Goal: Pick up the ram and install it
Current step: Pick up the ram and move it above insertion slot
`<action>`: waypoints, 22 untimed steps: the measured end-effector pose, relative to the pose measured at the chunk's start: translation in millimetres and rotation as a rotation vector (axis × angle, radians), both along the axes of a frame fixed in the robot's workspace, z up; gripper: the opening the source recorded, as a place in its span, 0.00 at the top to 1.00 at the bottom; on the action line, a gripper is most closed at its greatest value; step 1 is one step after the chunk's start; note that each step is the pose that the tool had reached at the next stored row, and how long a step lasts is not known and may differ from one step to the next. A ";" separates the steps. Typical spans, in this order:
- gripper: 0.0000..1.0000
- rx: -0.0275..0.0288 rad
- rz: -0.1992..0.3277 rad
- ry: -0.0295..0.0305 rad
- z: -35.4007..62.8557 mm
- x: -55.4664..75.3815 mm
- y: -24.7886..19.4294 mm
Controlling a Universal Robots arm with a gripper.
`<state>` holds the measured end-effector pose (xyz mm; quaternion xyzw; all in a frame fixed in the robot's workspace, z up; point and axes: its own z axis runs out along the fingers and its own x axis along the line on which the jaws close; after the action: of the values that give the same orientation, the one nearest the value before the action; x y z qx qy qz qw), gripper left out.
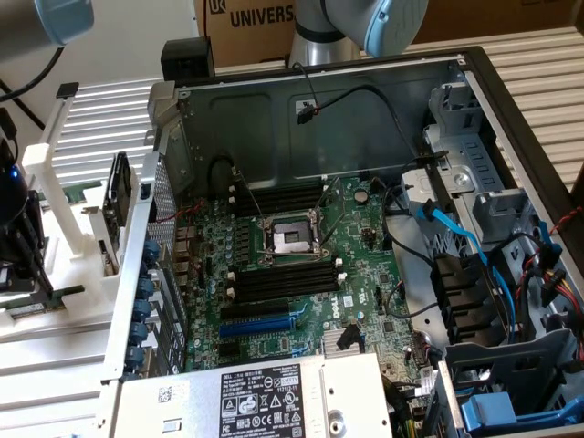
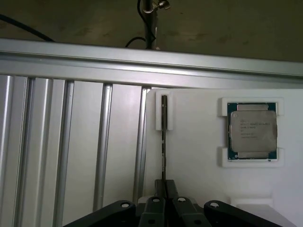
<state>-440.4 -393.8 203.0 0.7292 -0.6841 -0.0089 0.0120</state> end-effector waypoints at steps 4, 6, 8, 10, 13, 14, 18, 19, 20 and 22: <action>0.88 0.0000 0.000 0.0000 0.0 0.0 0.0; 0.88 0.0000 0.000 0.0000 0.0 0.0 0.0; 0.88 0.0000 0.000 -0.0001 0.1 0.0 0.0; 0.88 0.0000 0.000 0.0000 3.1 0.0 0.0; 0.88 0.0001 0.000 -0.0001 11.6 0.1 0.4; 0.88 0.0000 0.000 0.0000 14.6 0.0 0.5; 0.88 -0.0001 0.000 -0.0001 23.8 -0.5 1.0; 0.88 -0.0002 0.000 -0.0008 24.6 -0.8 1.1; 0.88 -0.0001 0.000 -0.0020 25.0 -1.2 1.1; 0.88 -0.0001 0.000 -0.0035 27.7 -2.5 1.1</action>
<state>-442.9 -392.6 230.7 0.7292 -0.6842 -0.0075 0.0109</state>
